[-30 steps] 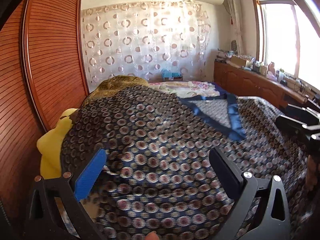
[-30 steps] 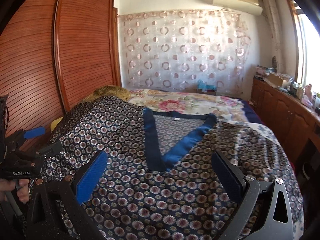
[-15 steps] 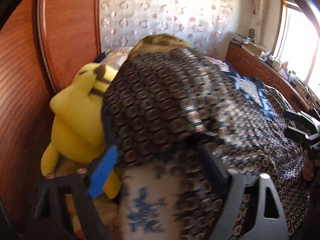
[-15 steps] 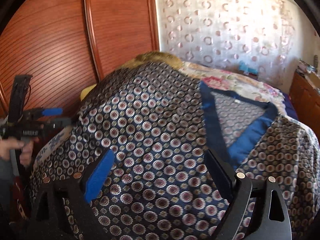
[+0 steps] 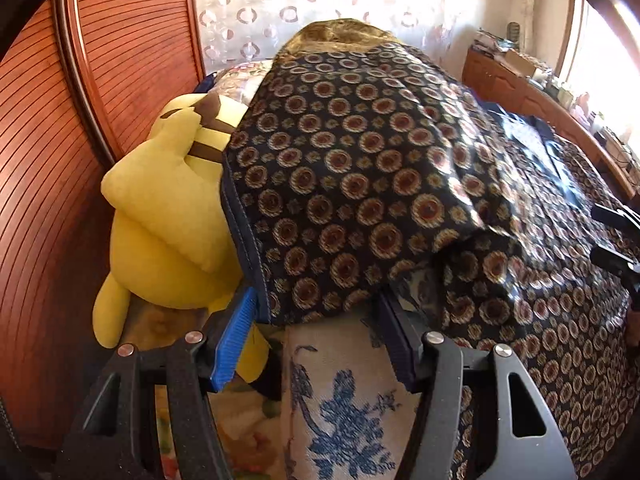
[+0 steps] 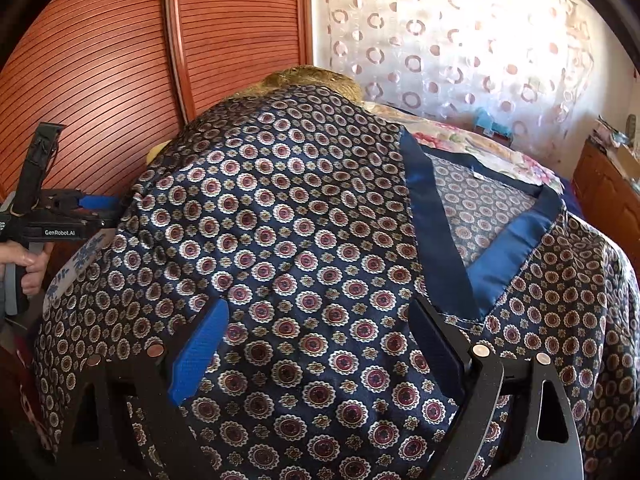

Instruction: Fold small clothes

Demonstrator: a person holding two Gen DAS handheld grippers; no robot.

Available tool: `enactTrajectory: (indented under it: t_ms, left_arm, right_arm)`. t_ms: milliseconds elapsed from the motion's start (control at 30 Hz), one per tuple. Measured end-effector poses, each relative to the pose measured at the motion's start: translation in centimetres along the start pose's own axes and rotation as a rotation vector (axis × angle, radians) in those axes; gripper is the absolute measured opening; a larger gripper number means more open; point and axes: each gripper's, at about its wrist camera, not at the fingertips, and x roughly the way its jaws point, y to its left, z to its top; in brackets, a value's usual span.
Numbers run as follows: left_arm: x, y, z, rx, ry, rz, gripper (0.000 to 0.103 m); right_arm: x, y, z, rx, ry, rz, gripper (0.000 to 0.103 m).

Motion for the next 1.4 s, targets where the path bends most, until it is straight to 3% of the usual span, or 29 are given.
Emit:
enactTrajectory:
  t_ms: [33,133,167,200,433,733,900,933,1000,1033,1100,1200,1267,1400]
  left_arm:
    - [0.1,0.0,0.2,0.006,-0.002,0.005,0.057]
    - [0.1,-0.3,0.6,0.041,-0.017,0.023,0.034]
    - [0.0,-0.4,0.6,0.052,-0.024,0.040,0.025]
    - [-0.1,-0.2,0.8,0.059,-0.034,0.053,0.008]
    - [-4.9,-0.5,2.8,0.063,-0.198,0.087,0.004]
    - [-9.4,-7.9,7.3,0.194,-0.316,-0.053,0.004]
    - [-10.5,-12.3,6.6,0.271,-0.328,-0.099,0.004]
    - [-10.6,-12.6,6.3,0.275,-0.326,-0.106,0.005]
    - [-11.0,-13.0,5.7,0.277,-0.325,-0.120,0.024]
    - [-11.1,-12.8,5.2,0.269,-0.328,-0.117,0.027]
    - [-10.9,-12.2,4.6,0.245,-0.329,-0.120,0.046]
    - [-11.0,-11.0,3.7,0.179,-0.333,-0.143,0.065]
    - [-10.8,-10.5,3.2,0.142,-0.330,-0.136,0.075]
    - [-10.4,-9.0,1.8,0.094,-0.342,-0.112,0.077]
  right_arm:
    - [0.2,-0.2,-0.1,0.011,0.010,-0.002,0.092]
    - [1.1,-0.5,0.0,0.034,0.031,-0.005,0.092]
    - [1.7,-0.5,0.2,0.037,0.030,-0.006,0.092]
    - [1.8,-0.6,0.2,0.041,0.028,-0.007,0.092]
    - [2.4,-0.8,0.3,0.065,0.042,-0.012,0.089]
    - [2.5,-1.0,0.2,0.076,0.036,-0.030,0.088]
    - [2.4,-1.0,0.0,0.083,0.034,-0.032,0.088]
    - [2.3,-1.0,0.0,0.085,0.031,-0.032,0.088]
    - [2.2,-1.1,-0.1,0.088,0.028,-0.034,0.088]
    - [2.2,-1.1,-0.1,0.090,0.028,-0.034,0.088]
    - [2.2,-0.9,-0.1,0.089,0.031,-0.033,0.088]
    - [2.2,-0.8,0.0,0.085,0.033,-0.036,0.088]
    - [2.2,-0.7,-0.1,0.084,0.033,-0.038,0.088]
    - [2.2,-0.8,0.1,0.084,0.036,-0.038,0.088]
